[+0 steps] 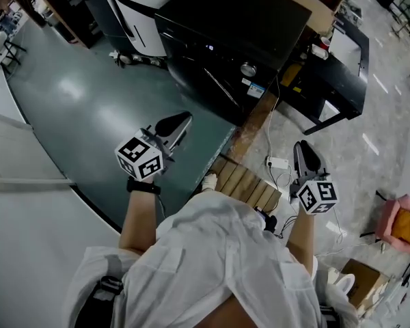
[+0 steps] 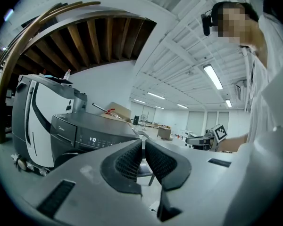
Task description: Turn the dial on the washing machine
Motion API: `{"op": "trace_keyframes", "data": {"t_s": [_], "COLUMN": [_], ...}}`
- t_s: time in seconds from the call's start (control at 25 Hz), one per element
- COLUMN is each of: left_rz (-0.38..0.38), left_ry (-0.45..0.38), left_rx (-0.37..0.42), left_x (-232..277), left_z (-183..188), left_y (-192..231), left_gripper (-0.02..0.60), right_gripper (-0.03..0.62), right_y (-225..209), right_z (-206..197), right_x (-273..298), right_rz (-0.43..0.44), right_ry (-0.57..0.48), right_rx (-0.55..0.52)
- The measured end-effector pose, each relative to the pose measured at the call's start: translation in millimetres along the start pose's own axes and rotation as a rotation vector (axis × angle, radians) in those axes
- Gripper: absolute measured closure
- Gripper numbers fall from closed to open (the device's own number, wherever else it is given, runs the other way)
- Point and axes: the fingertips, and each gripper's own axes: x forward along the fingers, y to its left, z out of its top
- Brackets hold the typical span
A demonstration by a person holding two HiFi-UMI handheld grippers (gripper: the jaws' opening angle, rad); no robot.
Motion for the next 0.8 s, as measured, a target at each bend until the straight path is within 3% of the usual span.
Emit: {"op": "trace_keyframes", "data": {"t_s": [0.36,0.6,0.8], "left_rz": [0.019,0.036,0.044], "left_ry": [0.007,0.001,-0.012], "left_rx": [-0.042,-0.078,-0.100], "left_x": [21.6,31.3,46.7], "left_z": [-1.1,-11.1,-17.3], "left_y": [84.3,116.4,127.5], "left_gripper": [0.565,0.565,0.565], "right_gripper": [0.502,0.429,0.362], "right_y": [28.8,54.4,65.4], "right_z": [20.7,16.8,5.0], "right_x": [137.0,219.8,281.4], "right_rz": [0.128,0.228,0.288], "right_ry": [0.087,0.204,0.322], "right_rx": [-0.113,-0.270,-0.461]}}
